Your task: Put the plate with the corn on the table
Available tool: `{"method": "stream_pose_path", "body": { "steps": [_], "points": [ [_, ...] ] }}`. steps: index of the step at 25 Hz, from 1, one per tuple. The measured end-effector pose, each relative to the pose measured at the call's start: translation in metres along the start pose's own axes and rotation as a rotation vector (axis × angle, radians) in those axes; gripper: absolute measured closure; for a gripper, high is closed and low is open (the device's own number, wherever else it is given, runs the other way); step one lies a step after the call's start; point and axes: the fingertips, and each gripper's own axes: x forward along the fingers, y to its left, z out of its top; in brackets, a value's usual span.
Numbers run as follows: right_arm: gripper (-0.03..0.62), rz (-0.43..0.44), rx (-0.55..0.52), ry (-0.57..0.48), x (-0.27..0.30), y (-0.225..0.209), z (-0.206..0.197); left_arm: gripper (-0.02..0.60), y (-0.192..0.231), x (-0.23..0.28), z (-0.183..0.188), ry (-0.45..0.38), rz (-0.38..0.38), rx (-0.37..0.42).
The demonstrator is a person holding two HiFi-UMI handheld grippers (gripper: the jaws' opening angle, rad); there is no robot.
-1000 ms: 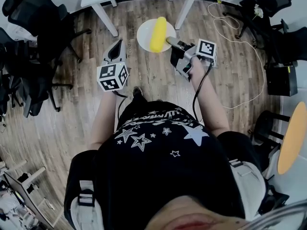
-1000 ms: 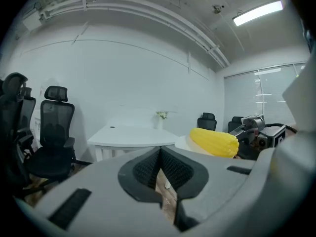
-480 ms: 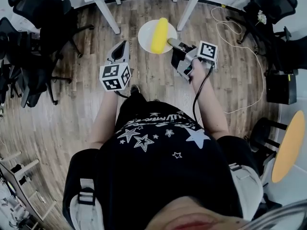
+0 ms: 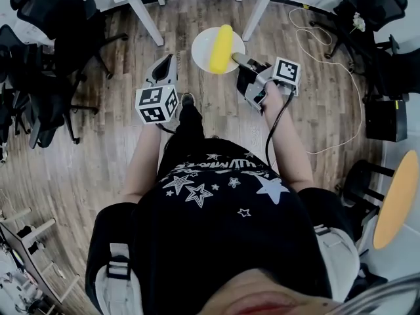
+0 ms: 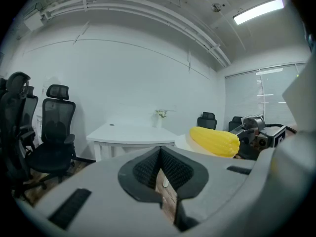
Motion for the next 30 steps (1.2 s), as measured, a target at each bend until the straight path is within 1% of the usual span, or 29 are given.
{"method": "stream_pose_path", "body": {
  "steps": [5, 11, 21, 30],
  "points": [
    [0.562, 0.002, -0.002, -0.021, 0.014, 0.0, 0.017, 0.575, 0.015, 0.028, 0.006, -0.002, -0.014, -0.003],
    [0.562, 0.008, -0.015, -0.028, 0.049, 0.006, 0.058, 0.577, 0.041, 0.079, 0.021, -0.004, -0.029, -0.012],
    [0.562, 0.007, -0.043, -0.023, 0.14, 0.015, 0.133, 0.575, 0.11, 0.185, 0.058, 0.008, -0.048, -0.003],
    [0.562, 0.008, -0.032, -0.041, 0.225, 0.027, 0.19, 0.575, 0.176, 0.249, 0.082, 0.015, -0.052, -0.017]
  ]
}}
